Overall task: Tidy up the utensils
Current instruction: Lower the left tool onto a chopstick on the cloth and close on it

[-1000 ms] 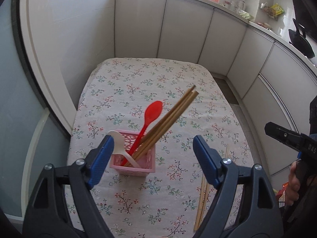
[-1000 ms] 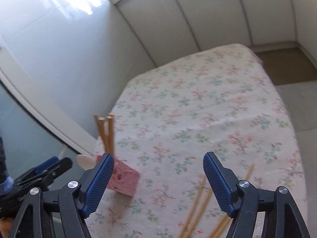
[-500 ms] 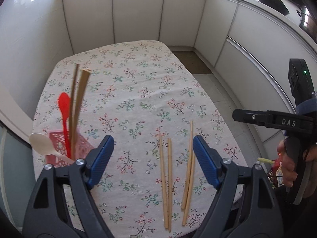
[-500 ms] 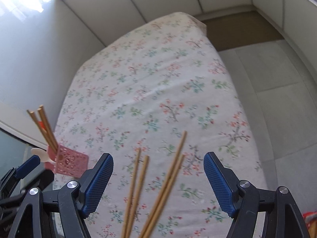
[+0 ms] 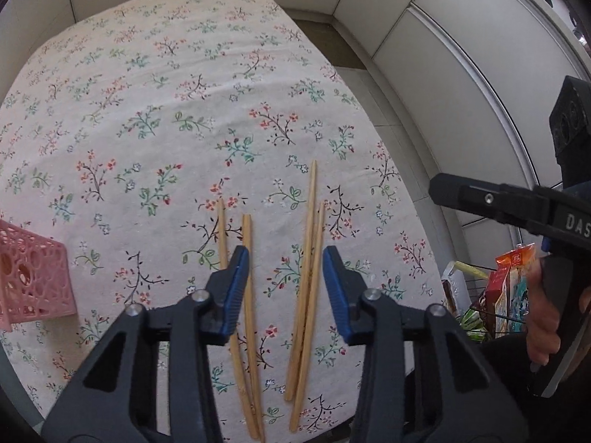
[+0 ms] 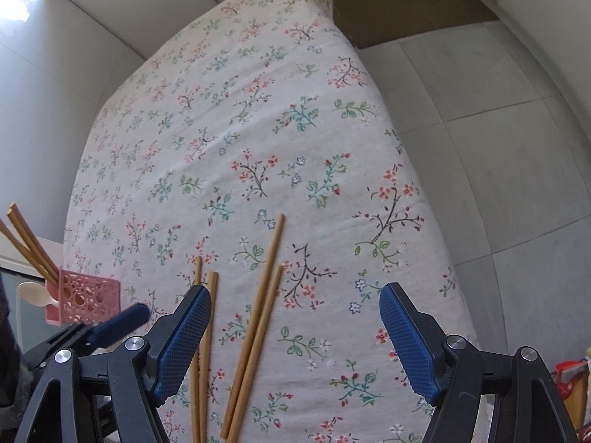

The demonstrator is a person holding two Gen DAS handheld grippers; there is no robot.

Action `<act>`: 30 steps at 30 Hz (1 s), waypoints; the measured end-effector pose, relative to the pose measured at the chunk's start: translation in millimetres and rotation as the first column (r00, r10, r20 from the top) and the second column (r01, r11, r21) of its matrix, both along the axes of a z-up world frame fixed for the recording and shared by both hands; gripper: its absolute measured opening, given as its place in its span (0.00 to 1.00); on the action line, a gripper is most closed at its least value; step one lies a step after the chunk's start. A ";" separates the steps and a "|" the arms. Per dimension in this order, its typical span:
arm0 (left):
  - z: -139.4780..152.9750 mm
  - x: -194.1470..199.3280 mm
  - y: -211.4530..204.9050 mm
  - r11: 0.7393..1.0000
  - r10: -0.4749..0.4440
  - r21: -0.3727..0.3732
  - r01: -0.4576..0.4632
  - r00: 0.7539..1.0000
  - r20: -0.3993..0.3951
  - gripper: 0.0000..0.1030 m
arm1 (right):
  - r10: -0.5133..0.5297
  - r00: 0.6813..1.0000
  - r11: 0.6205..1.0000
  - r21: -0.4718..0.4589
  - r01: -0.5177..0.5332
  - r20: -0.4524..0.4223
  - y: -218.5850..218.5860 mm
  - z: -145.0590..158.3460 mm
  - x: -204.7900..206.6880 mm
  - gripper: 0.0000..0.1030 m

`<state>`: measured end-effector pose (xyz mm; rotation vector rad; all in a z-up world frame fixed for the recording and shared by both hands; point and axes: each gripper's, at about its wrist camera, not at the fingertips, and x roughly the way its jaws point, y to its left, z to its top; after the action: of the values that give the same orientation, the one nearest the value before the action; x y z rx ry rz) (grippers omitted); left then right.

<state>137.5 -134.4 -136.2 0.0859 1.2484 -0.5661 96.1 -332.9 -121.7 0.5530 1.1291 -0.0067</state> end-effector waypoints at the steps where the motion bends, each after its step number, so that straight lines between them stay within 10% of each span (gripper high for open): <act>1: -5.3 2.4 -1.3 1.000 0.003 0.008 -0.002 1.000 -0.008 0.33 | -0.003 1.000 1.000 0.007 0.003 -0.007 -0.3 -2.2 2.2 0.78; 15: -52.3 29.8 -18.7 0.993 0.009 0.115 -0.002 0.998 -0.056 0.19 | 0.007 0.997 1.000 0.016 -0.006 -0.076 2.5 -27.5 27.3 0.78; 30: -34.5 29.6 -23.0 0.992 0.004 0.123 -0.004 1.000 -0.002 0.08 | -0.014 0.994 1.000 0.006 0.015 -0.107 -2.6 -37.9 34.4 0.78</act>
<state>167.1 -157.4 -170.7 0.1862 1.2846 -0.4851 130.5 -335.4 -159.6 0.5726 1.2302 -0.0459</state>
